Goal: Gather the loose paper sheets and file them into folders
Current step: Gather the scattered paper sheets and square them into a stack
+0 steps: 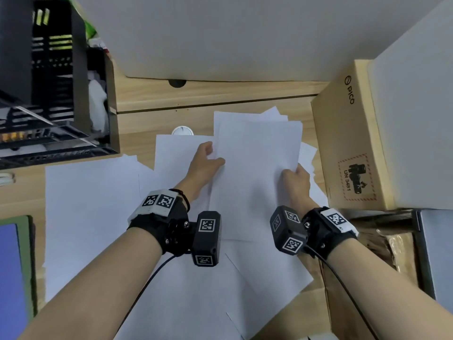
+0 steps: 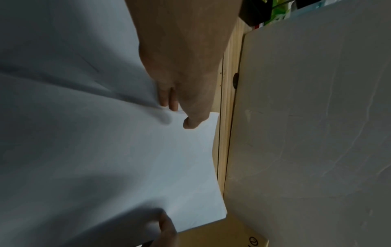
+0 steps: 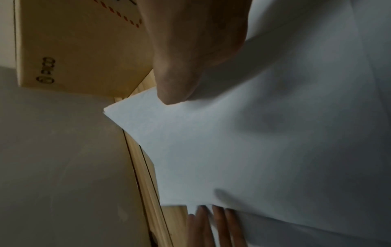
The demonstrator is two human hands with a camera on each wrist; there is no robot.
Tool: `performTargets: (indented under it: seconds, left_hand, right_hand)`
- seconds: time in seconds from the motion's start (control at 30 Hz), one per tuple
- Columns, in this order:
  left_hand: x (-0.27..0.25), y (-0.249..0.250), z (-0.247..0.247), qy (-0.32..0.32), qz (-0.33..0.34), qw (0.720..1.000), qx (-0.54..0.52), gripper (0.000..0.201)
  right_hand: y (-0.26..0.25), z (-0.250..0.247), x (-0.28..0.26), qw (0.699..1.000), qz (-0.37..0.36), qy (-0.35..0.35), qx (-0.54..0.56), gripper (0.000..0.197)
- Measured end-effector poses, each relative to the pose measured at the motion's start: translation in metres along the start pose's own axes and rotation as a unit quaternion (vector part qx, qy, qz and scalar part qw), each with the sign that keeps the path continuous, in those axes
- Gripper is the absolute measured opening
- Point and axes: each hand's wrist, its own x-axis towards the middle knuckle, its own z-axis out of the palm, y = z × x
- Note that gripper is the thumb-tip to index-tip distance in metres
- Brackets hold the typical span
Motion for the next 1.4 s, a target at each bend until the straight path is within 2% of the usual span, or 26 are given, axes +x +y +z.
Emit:
performTargets:
  seconds: [0.1,0.2,0.33,0.47,0.57,0.67,0.77,0.87,0.97,1.03,1.13,1.27,1.4]
  left_hand:
    - [0.005,-0.001,0.005,-0.002,-0.017,0.999,-0.043,0.072]
    - [0.009,-0.007,0.006,0.007,-0.020,0.998,-0.051,0.056]
    - [0.010,-0.018,0.002,0.017,0.019,0.998,-0.053,0.039]
    - [0.010,-0.022,-0.013,0.057,0.031,0.997,-0.033,0.035]
    - [0.009,-0.023,-0.026,0.066,0.012,0.996,-0.050,0.035]
    - [0.003,-0.025,-0.037,0.043,0.002,0.998,-0.047,0.036]
    - [-0.005,-0.026,-0.046,0.006,0.020,1.000,-0.017,0.037]
    - [-0.009,-0.027,-0.059,0.030,0.035,0.999,-0.017,0.034]
    - [-0.009,-0.025,-0.069,0.054,0.031,0.997,-0.038,0.027]
    - [-0.008,-0.024,-0.070,0.054,0.028,0.997,-0.040,0.023]
    - [-0.008,-0.023,-0.062,0.042,0.016,0.998,-0.033,0.025]
    - [-0.014,-0.024,-0.049,0.024,0.002,1.000,-0.010,0.032]
    - [-0.019,-0.028,-0.041,0.010,-0.004,1.000,-0.004,0.028]
  right_hand:
    - [-0.001,0.006,0.001,0.999,-0.004,-0.047,0.013,0.035]
    - [-0.001,0.010,0.005,0.996,-0.021,-0.087,0.014,0.030]
    - [0.000,0.007,0.006,0.994,-0.037,-0.095,0.031,0.027]
    - [0.008,0.001,0.012,0.999,-0.044,-0.017,-0.005,0.053]
    - [0.005,0.005,0.009,0.998,-0.030,-0.046,-0.034,0.064]
    - [-0.011,0.014,0.006,0.995,-0.041,-0.087,-0.027,0.072]
    - [-0.027,0.026,0.007,0.991,-0.048,-0.123,0.014,0.063]
    - [-0.037,0.035,0.003,0.979,-0.044,-0.174,0.092,0.052]
    - [-0.034,0.029,0.002,0.985,-0.053,-0.144,0.082,0.053]
    - [-0.022,0.017,0.002,0.995,-0.054,-0.074,0.049,0.054]
    - [0.003,-0.002,0.004,0.998,-0.006,0.047,0.037,0.056]
    - [0.025,-0.006,0.003,0.999,0.031,0.017,0.018,0.053]
    - [0.020,0.006,-0.004,0.995,0.044,-0.030,0.081,0.046]
